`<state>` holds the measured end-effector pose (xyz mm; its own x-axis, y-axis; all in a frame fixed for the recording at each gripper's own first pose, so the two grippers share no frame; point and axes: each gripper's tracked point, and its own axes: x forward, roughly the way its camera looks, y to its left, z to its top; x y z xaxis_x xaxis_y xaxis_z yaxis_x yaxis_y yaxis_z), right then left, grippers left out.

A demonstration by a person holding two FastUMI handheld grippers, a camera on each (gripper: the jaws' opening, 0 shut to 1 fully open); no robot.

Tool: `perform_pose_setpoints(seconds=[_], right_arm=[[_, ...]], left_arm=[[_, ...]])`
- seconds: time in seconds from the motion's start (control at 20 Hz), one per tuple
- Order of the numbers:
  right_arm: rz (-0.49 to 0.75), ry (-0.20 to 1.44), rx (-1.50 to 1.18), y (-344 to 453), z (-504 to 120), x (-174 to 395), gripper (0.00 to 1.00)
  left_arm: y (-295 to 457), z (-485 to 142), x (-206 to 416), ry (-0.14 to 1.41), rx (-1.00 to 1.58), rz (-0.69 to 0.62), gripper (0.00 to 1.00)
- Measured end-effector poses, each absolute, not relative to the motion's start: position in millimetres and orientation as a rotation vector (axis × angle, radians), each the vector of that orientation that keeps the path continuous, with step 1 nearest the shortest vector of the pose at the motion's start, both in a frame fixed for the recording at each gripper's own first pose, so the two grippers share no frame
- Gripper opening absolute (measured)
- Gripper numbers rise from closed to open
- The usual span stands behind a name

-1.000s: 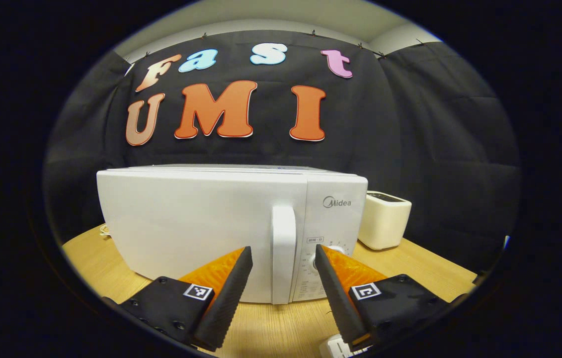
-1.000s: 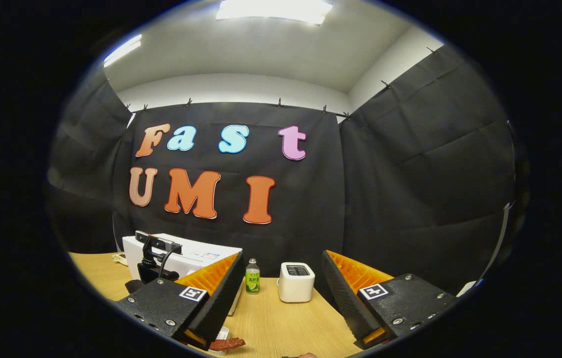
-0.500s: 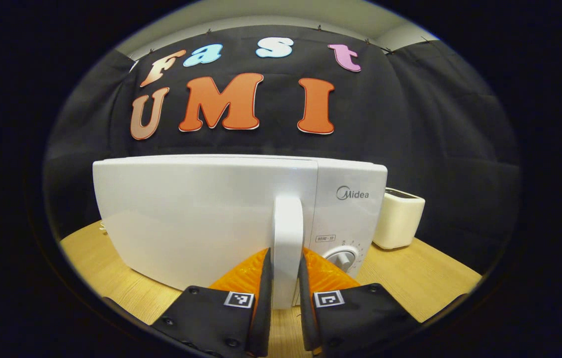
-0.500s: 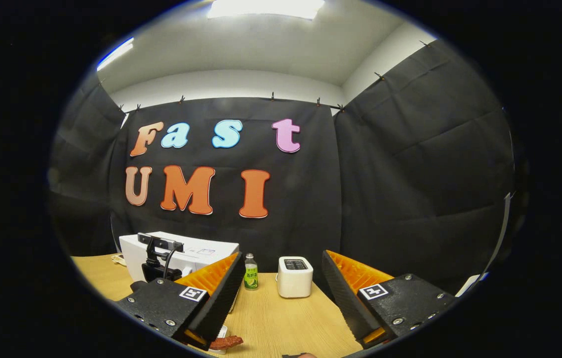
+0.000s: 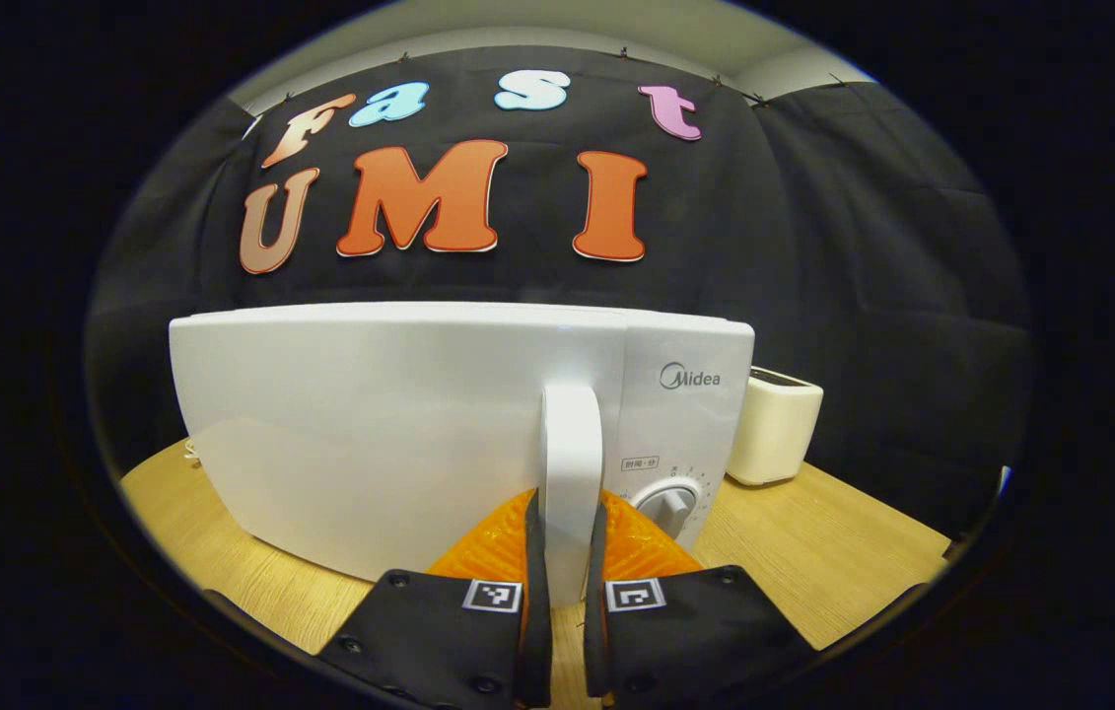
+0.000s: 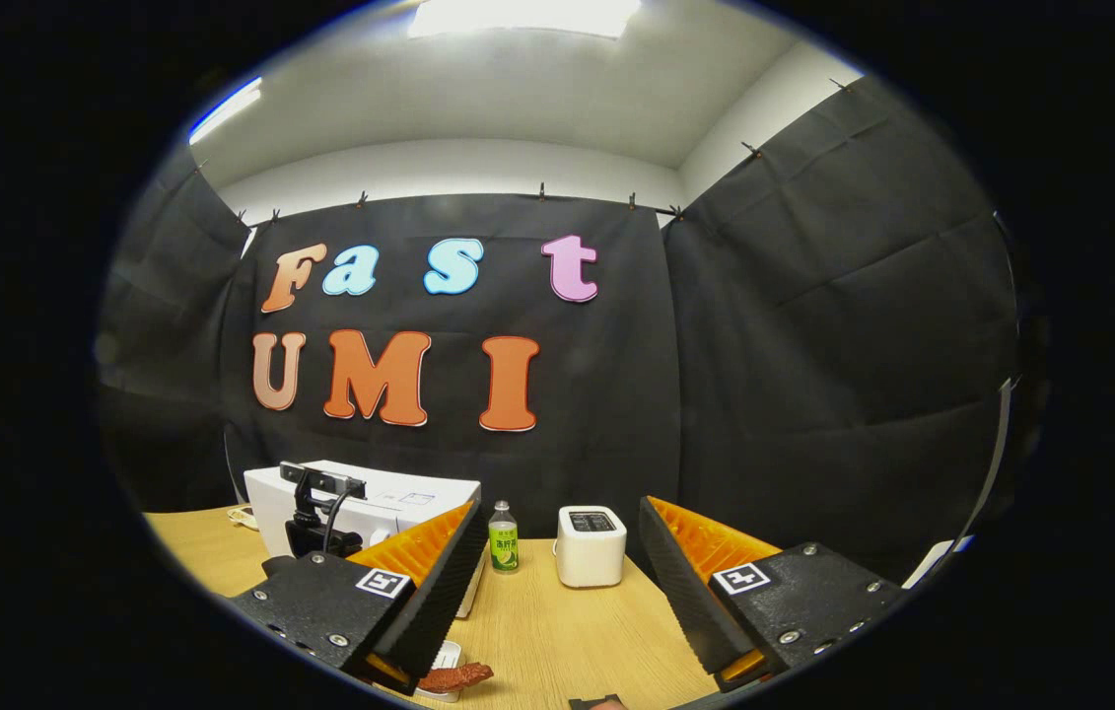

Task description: Open the microwave oven with the left hand, put the food in, and close the microwave oven.

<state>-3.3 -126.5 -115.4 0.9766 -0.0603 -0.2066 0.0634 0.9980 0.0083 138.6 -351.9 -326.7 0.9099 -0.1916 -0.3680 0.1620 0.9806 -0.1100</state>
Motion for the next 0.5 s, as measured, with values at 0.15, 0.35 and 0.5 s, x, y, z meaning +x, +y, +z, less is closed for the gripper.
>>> perform_pose_setpoints(seconds=[0.15,0.35,0.5], right_arm=[[-0.052,0.219,0.040,-119.7,-119.4,-1.8,0.95],[-0.011,0.250,0.103,-97.9,-123.9,-5.7,0.96],[-0.003,0.257,0.094,-87.1,-128.2,-7.2,0.96]], left_arm=[[-339.6,-310.2,112.4,0.292,0.008,-0.202,0.15],[-318.8,-304.6,59.3,0.310,-0.020,-0.260,0.15],[-292.9,-296.5,24.9,0.324,-0.016,-0.285,0.15]])
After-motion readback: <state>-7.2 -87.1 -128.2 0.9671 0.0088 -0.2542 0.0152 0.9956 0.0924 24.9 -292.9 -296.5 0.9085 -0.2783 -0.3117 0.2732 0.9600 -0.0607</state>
